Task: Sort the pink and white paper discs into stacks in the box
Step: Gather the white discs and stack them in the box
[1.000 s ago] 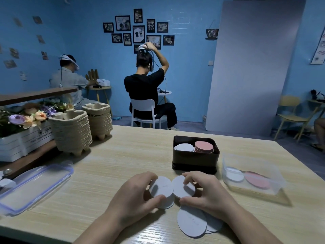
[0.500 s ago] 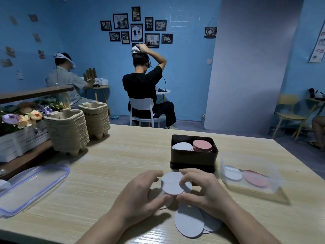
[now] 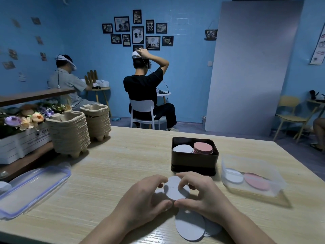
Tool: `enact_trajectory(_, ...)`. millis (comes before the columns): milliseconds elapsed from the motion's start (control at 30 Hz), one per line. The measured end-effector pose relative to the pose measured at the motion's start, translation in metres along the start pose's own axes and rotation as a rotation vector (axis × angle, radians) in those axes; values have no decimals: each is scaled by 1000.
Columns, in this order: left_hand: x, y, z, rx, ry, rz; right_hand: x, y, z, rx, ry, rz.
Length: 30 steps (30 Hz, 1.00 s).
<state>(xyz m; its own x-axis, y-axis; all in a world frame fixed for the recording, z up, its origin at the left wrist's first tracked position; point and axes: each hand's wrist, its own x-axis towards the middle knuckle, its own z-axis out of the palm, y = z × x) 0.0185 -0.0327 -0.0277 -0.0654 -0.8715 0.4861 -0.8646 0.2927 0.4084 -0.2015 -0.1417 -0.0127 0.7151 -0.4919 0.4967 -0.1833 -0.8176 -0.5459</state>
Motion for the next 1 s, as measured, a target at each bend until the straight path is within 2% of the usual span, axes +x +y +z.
enact_trajectory(367, 0, 0, 1, -34, -14, -18, -2, 0, 1, -47, -84, 31)
enact_trajectory(600, 1, 0, -2, -8, -46, -37, -1, 0, -1, -71, -50, 54)
enact_trajectory(800, 1, -3, 0, 101, 4, -65, 3, 4, -15, -105, 55, 73)
enact_trajectory(1000, 3, -5, 2, 102, 2, -75, 37, -4, -56, -80, 185, 88)
